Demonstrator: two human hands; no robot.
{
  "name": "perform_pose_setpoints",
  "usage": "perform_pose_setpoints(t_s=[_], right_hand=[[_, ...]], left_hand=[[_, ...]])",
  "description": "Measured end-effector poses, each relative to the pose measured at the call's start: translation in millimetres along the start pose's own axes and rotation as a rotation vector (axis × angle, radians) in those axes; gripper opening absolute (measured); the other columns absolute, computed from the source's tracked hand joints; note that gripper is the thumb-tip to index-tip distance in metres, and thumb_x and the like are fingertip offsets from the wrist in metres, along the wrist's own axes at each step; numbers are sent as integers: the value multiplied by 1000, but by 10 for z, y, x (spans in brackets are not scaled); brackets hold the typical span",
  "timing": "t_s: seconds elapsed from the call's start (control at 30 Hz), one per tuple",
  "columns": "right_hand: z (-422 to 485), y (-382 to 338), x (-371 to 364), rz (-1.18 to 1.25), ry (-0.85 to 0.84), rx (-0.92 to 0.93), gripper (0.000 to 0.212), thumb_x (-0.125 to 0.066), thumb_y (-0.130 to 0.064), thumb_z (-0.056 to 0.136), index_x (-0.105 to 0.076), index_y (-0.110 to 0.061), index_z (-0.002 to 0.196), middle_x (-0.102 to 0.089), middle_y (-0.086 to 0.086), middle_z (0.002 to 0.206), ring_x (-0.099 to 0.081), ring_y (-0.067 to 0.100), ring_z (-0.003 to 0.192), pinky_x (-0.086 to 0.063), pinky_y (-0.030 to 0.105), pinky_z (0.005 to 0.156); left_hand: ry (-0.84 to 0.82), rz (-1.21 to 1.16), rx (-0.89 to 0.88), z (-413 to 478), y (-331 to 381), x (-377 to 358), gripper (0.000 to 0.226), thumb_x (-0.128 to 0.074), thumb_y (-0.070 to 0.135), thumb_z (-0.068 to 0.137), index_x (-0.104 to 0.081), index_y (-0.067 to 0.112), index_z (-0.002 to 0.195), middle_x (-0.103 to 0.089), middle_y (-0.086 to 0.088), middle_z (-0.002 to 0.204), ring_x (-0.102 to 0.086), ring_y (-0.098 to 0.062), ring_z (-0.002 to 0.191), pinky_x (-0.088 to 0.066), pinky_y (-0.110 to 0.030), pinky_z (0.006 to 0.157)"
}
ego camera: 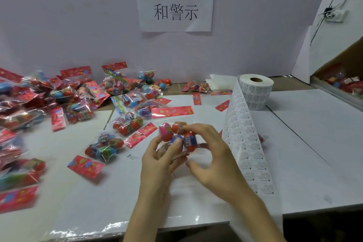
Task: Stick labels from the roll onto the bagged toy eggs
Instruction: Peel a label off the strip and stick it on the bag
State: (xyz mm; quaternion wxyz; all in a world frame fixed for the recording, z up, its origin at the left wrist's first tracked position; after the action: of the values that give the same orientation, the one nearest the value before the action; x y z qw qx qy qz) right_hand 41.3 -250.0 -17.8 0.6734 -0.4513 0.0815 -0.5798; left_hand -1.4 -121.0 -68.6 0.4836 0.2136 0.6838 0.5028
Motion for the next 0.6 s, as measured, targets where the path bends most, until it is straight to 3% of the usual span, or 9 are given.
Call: perform_pose_setpoints(t_s=[0.13,0.2,0.27,0.43,0.6], right_hand=[[-105,196,61,325,204,-245,52,-68,-16,84,-55,-38,129,-59,-21,133,-53,4,131,-50,18,98],[-136,316,41,404,280,-387,44,-66,-33,84,-57,-37,127,-63,-20,125,-61,4,121,-55,20,90],[-162,395,-9,482,285,-474,42,-66,-41,83,-61,-33,124,-68,-11,116,-69,13,108,-59,28,83],[-168,406,-23,600,317,-503,21,-68,-32,80,-75,-29,100,-76,1,101,-73,19,89,-57,28,68],[-191,381,-17,535,285,-468,28,-71,-31,78,-71,-29,106,-71,-8,92,-68,17,81,-56,30,69]], left_hand=[[-26,54,8,27,-20,-14,45,-80,15,82,-66,15,125,-79,-11,108,-77,-30,96,-62,-29,74],[-32,118,-11,31,-28,1,53,-85,18,73,-66,18,123,-79,-9,105,-77,-29,95,-60,-30,74],[-30,192,-47,31,-25,31,51,-78,25,70,-68,21,119,-79,-6,103,-75,-26,97,-57,-32,78],[-91,302,-68,-14,-56,-25,46,-78,28,69,-70,25,115,-78,-1,99,-74,-18,90,-58,-24,73],[-63,323,-49,-15,-59,-19,50,-78,20,63,-70,23,113,-77,-6,93,-72,-19,76,-57,-27,69]])
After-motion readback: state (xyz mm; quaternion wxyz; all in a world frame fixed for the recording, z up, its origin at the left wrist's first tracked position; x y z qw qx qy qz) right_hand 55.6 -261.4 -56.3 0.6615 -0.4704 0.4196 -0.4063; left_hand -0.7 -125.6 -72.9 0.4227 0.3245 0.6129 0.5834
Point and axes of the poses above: each hand's wrist, its own z-axis towards the middle knuckle, its own x-axis out of the back of the hand, y = z × x, the point moved 8 cm from there along z, towards the middle knuckle
